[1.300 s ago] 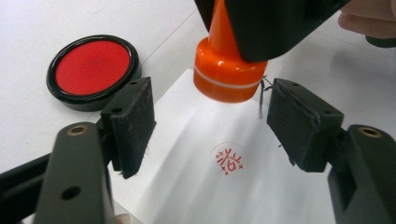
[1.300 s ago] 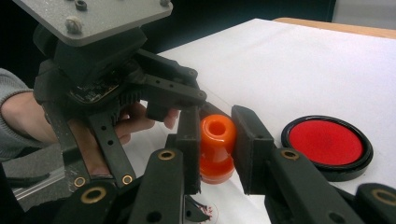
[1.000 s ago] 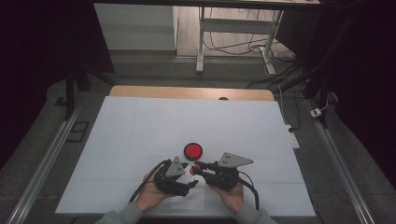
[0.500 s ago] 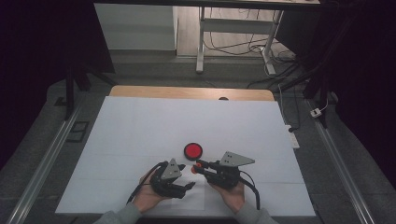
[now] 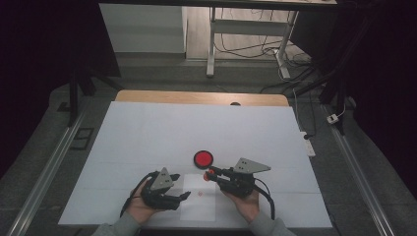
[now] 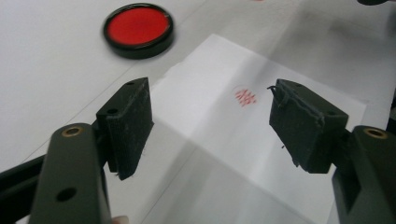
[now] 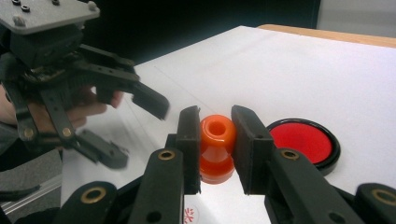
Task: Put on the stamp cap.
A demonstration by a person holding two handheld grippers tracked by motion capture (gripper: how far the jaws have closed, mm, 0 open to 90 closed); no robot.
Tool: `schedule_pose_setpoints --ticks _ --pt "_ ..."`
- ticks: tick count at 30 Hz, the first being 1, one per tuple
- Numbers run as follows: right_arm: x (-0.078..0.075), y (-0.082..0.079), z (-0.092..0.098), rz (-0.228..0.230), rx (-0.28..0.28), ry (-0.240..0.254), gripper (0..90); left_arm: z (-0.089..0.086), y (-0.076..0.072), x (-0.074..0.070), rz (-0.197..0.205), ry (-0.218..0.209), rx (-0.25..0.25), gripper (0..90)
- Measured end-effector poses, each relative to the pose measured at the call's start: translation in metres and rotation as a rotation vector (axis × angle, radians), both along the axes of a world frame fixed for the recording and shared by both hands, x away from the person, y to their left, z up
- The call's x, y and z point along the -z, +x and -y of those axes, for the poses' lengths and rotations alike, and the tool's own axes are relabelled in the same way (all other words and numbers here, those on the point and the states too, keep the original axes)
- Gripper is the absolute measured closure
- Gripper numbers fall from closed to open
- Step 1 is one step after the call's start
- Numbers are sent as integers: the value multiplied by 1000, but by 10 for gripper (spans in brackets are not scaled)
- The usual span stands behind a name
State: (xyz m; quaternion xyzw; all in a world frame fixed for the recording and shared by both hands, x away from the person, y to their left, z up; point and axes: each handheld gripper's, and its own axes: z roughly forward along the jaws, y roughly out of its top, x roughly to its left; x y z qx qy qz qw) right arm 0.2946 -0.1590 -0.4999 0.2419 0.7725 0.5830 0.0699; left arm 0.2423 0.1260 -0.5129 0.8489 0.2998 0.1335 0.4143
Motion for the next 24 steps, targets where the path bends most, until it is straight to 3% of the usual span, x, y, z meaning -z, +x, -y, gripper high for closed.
schedule_pose_setpoints --ticks 11,24 --pt "-2 8 12 2 40 5 728 -50 -12 1 2 -34 -110 301" --pt "-7 16 23 17 76 5 728 -82 -11 3 -4 -51 -183 301"
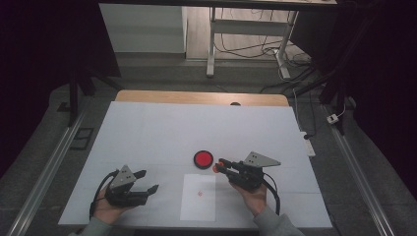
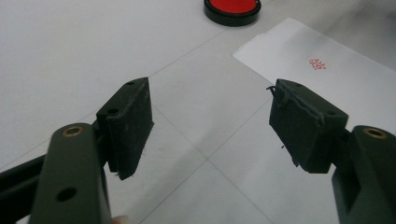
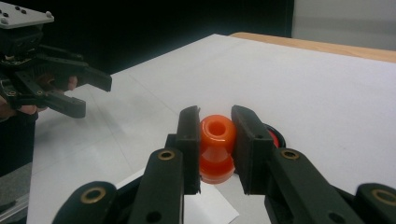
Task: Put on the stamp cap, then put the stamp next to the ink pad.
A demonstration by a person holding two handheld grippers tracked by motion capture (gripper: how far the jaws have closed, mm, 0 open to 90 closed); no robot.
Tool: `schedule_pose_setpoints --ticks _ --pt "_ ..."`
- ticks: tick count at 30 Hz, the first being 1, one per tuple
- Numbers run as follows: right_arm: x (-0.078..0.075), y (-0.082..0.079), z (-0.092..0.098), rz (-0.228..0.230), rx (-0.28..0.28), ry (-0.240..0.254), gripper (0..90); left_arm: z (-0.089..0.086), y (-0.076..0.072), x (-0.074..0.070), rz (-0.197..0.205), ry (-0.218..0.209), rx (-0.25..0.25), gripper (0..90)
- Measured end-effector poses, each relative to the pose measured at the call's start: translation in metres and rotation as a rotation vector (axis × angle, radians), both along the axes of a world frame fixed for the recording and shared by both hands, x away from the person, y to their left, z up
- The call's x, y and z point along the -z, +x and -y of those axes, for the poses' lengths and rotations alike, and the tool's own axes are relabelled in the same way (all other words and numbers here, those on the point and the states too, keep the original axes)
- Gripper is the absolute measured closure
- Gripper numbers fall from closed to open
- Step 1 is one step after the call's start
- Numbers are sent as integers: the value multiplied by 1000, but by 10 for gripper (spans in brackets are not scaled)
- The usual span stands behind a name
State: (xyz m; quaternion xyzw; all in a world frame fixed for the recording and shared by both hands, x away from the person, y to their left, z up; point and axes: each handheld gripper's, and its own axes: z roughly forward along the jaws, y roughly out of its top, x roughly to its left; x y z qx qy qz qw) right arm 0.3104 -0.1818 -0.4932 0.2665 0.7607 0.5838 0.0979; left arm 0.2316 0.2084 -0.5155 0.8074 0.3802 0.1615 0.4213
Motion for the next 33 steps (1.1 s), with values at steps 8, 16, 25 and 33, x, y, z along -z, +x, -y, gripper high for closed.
schedule_pose_setpoints --ticks 8,16,25,33 --pt "-4 2 3 12 12 -3 728 -5 3 0 -1 0 -13 300" --pt "-5 15 9 6 61 -25 727 -4 3 1 -10 6 -6 299" --pt "0 37 9 -7 97 -52 727 -4 5 4 -22 9 -8 296" --pt "8 57 -1 -17 119 -94 726 -3 7 5 -30 11 -6 294"
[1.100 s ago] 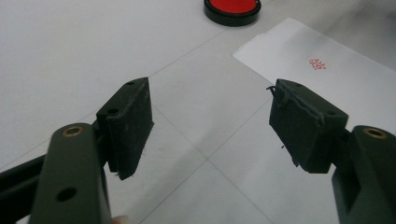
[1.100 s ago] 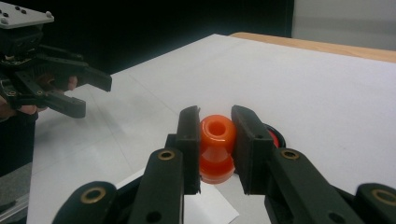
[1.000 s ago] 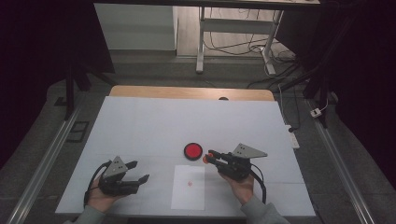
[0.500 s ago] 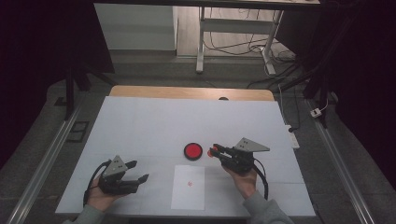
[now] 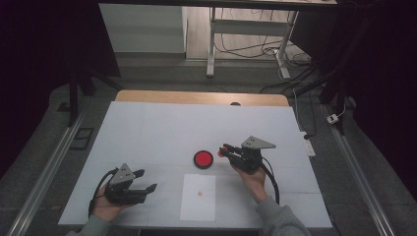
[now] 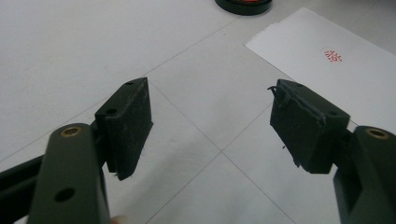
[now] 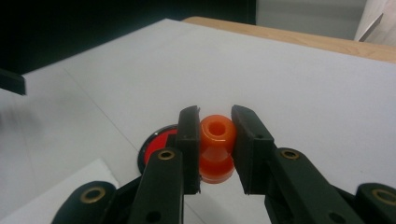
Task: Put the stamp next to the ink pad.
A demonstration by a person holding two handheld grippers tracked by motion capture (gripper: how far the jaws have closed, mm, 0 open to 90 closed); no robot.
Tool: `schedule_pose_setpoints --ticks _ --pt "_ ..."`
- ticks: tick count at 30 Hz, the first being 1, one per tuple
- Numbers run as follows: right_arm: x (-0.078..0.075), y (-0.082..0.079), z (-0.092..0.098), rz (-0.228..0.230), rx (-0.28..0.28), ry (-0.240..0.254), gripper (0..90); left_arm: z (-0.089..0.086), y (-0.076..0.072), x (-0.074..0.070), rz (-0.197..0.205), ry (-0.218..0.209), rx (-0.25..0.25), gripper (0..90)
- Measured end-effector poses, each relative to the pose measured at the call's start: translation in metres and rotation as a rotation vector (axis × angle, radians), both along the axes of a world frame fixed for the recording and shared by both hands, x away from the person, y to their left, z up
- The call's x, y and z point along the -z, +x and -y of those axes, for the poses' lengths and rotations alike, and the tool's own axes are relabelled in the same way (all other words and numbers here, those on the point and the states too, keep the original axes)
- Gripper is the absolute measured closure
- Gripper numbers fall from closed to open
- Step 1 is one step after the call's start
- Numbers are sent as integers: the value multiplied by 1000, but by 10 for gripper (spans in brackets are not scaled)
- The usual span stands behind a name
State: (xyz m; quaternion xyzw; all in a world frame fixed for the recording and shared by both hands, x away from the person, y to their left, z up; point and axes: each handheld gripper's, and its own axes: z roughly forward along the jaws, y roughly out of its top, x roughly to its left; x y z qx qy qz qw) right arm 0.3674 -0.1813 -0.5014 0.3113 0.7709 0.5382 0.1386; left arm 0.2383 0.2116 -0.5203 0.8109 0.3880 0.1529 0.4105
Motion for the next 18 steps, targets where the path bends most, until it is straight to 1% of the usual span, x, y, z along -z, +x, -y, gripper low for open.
schedule_pose_setpoints --ticks 3,7,10,12,15,17,18 --pt "5 5 -4 -3 10 -25 726 0 0 0 0 0 -2 294" --pt "14 11 -9 -17 22 -75 726 1 0 0 2 2 -1 294" --pt "20 14 -11 -21 25 -101 726 1 0 -1 2 2 -2 293" --pt "23 16 -14 -20 24 -106 726 0 0 -1 1 1 -2 293" --pt "27 17 -17 -2 26 -150 724 0 0 0 1 3 -3 293" --pt "29 18 -19 5 33 -158 724 1 0 0 1 4 -3 292" --pt "29 18 -19 7 36 -177 724 1 0 0 2 4 -3 289"
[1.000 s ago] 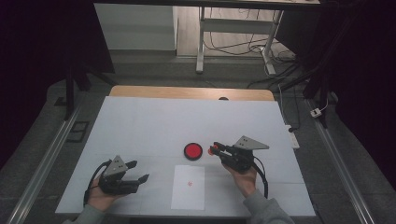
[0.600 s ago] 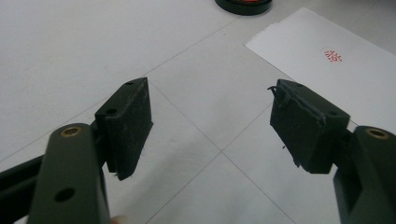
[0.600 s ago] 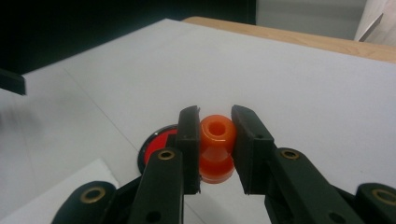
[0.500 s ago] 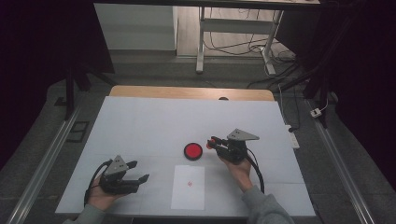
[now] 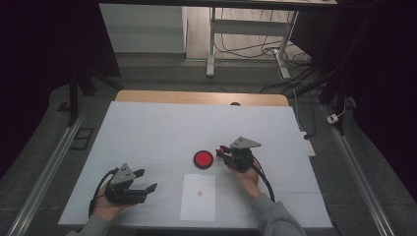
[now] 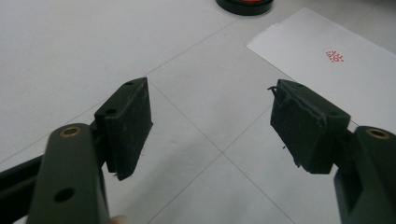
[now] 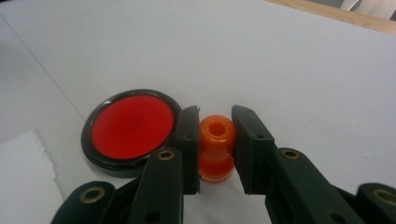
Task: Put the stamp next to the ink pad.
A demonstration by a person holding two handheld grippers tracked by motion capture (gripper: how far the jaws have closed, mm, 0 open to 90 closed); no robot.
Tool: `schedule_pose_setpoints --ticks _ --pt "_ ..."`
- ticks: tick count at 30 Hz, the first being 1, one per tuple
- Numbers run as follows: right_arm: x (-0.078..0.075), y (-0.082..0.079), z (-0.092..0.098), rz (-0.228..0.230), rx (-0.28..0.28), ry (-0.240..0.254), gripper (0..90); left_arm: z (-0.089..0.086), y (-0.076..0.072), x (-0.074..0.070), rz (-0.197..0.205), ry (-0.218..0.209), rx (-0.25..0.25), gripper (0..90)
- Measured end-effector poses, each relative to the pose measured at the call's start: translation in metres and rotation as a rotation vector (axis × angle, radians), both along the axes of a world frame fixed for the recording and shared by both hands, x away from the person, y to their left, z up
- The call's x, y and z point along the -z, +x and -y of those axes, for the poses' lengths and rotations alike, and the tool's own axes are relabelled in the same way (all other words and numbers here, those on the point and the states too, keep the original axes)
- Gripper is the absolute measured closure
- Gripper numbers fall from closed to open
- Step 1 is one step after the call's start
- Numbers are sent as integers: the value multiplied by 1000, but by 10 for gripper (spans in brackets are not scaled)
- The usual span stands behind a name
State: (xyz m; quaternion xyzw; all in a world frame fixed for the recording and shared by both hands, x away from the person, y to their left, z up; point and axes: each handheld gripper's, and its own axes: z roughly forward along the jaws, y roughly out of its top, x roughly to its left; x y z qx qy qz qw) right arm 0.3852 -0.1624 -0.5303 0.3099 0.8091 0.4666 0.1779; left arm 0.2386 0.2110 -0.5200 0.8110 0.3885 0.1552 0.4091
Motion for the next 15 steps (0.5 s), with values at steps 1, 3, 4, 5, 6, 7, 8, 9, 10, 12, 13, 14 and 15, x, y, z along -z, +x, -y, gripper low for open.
schedule_pose_setpoints --ticks 1,3,4,5,6,7,8,9,10,12,13,14,15 --pt "1 0 0 2 1 -8 723 0 0 0 0 -1 0 289" --pt "1 0 -1 7 0 -19 722 0 0 0 0 -1 -1 289" --pt "1 -1 -2 10 -3 -22 718 1 0 0 0 0 -2 288" --pt "1 -1 -2 15 -4 -24 714 0 0 0 -1 0 -1 288" --pt "1 -2 -3 21 -4 -28 691 0 0 0 -1 0 -1 287" --pt "1 -2 -4 28 -1 -37 650 0 0 0 -1 -2 -1 287" --pt "0 -3 -4 32 0 -40 625 0 0 0 -1 -4 -1 287" --pt "-1 -3 -3 34 2 -31 604 0 0 -1 0 -6 -2 287" --pt "-3 -4 -2 35 6 -21 597 0 1 -1 1 -6 -1 287" --pt "-7 -5 0 36 6 -5 587 0 1 -1 1 -7 0 287" --pt "-8 -5 1 39 7 10 576 0 1 -1 1 -8 0 287" --pt "-10 -5 3 34 8 11 572 0 1 -1 1 -7 1 287" --pt "-11 -6 4 34 8 15 571 0 1 -1 0 -8 2 287"
